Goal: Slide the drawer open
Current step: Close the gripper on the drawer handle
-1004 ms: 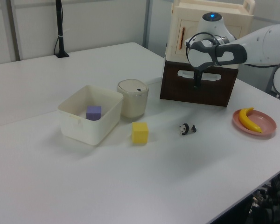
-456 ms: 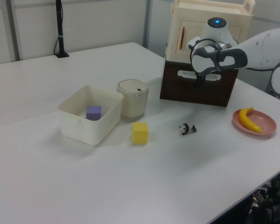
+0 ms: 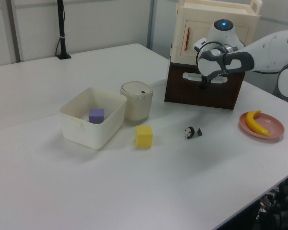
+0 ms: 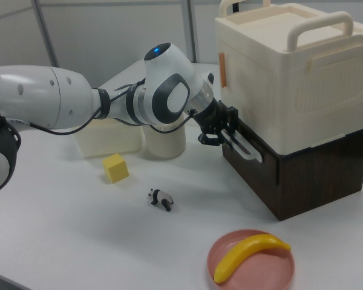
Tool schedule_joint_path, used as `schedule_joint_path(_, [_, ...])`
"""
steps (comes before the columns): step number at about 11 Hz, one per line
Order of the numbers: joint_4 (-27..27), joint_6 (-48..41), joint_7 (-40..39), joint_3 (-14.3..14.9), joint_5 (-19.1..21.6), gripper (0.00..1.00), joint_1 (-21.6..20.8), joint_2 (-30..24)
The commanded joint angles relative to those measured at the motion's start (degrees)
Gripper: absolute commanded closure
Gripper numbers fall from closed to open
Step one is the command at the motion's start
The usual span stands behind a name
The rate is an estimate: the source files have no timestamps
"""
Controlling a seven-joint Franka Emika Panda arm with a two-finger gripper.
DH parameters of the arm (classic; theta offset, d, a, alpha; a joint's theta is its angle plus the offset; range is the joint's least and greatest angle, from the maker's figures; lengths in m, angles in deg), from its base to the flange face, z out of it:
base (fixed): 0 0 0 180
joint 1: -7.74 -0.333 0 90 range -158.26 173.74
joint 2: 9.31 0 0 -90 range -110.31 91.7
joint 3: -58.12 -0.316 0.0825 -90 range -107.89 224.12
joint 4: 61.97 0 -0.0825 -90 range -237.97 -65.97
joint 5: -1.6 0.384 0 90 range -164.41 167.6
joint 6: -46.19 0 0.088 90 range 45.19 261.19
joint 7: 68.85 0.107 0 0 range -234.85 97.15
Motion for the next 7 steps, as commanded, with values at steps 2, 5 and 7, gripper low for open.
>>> schedule_joint_path(2, [-1.3,0.9,-0.4,0.1,-2.1,0.96,-0.4,-0.6])
schedule_joint_path(5, [-10.1,4.3,-0.2,0.1,-2.1,0.97,-0.9,-5.9])
schedule_joint_path(7, [-16.8,5.0,1.8,0.2,-2.1,0.97,-2.9,-10.9])
